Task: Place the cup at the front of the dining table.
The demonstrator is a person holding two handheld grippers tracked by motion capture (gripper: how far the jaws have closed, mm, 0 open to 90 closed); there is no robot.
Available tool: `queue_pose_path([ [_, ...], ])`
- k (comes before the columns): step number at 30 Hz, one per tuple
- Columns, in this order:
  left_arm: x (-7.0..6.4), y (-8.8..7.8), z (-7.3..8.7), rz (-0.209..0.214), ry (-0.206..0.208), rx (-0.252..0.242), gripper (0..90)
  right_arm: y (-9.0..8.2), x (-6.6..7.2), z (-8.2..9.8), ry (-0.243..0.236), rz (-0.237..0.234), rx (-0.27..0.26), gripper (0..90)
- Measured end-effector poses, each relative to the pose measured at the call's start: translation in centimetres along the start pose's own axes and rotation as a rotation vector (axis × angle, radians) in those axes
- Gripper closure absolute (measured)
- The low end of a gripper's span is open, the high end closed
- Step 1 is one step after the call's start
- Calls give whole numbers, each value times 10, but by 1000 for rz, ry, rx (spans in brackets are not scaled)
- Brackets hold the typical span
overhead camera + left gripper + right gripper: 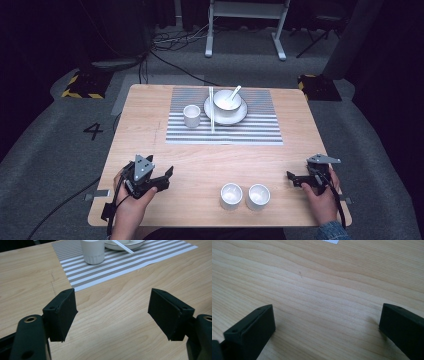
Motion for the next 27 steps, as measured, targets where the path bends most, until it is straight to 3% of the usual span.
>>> queue_pose_path([
  [7, 5, 1, 20, 3, 15, 27, 233, 0, 0, 0, 0, 0, 0, 4],
  [20, 11, 8, 54, 17, 0, 102, 232, 0, 0, 0, 0, 0, 0, 4],
  [24, 13, 16, 72, 25, 17, 185, 211, 0, 0, 0, -1, 0, 0, 4],
  [27, 15, 20, 80, 12, 24, 210, 210, 0, 0, 0, -1, 0, 0, 4],
])
Point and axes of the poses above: each handheld gripper's, and its own axes: y roughly forward along the jaws, z roughly out of its underside, x roughly to its left, the point moved 10 cm from there along y, roughly forward along the jaws, and after that the axes turned 13 degrees about -z, right-handed, at the moved point
